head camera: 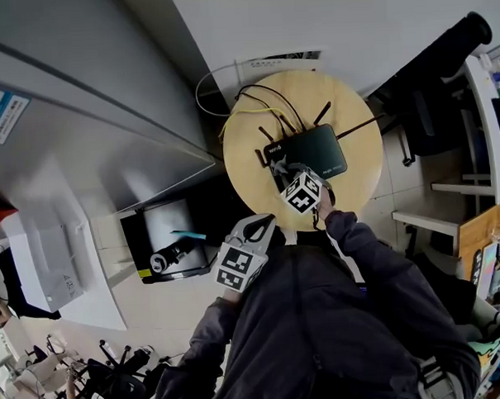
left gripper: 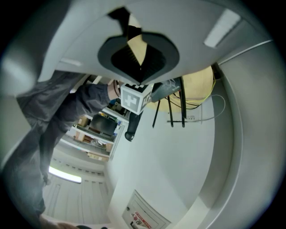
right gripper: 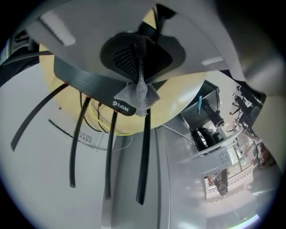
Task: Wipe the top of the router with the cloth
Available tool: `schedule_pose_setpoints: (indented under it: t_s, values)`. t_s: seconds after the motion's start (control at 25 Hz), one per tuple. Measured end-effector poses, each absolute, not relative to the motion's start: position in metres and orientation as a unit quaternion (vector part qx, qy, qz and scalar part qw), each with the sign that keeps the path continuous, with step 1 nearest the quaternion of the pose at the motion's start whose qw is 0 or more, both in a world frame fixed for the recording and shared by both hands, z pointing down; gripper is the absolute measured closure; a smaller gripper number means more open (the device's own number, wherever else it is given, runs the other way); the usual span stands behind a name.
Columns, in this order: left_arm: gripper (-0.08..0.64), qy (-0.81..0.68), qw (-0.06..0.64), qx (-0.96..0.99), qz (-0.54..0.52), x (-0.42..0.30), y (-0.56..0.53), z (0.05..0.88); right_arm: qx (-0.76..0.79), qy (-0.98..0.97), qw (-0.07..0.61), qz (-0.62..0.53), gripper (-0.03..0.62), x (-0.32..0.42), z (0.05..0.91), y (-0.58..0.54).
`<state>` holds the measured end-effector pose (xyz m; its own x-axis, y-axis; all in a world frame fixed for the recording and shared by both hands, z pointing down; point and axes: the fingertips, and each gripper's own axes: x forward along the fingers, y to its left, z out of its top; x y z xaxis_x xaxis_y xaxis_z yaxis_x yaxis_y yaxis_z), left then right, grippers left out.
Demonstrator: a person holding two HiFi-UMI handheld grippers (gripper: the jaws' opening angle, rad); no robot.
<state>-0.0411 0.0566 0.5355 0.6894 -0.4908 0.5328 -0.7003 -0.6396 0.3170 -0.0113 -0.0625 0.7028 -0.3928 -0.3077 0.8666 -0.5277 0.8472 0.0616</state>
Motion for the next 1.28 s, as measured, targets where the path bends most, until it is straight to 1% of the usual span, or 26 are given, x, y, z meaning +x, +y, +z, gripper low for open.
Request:
schedule_pose_setpoints:
  t_s: [0.32,0.68,0.84,0.96,1.08,1.16,1.28]
  values:
    - [0.560,-0.329,0.256,0.886,0.203,-0.035,0.050,0.536,0.303,-0.806,0.493,0.128,0.565,0.054,0.702,-0.087]
    - [0.560,-0.324,0.254,0.888,0.205,-0.030,0.047,0.536,0.385,-0.760,0.499,0.159,0.565,0.160,0.705,-0.117]
    - [0.560,-0.323,0.254,0.888,0.207,-0.029,0.046,0.536,0.406,-0.746,0.499,0.171,0.565,0.183,0.705,-0.123]
    - [0.560,-0.322,0.253,0.888,0.208,-0.028,0.047,0.536,0.411,-0.740,0.507,0.161,0.565,0.183,0.704,-0.125]
    - [0.560,-0.321,0.253,0.889,0.206,-0.028,0.047,0.537,0.409,-0.756,0.482,0.170,0.565,0.164,0.696,-0.118]
    - [0.560,-0.319,0.253,0.890,0.206,-0.030,0.047,0.537,0.391,-0.777,0.463,0.172,0.565,0.137,0.692,-0.104]
    - [0.560,-0.317,0.252,0.889,0.211,-0.036,0.051,0.538,0.338,-0.814,0.448,0.153,0.565,0.075,0.687,-0.073]
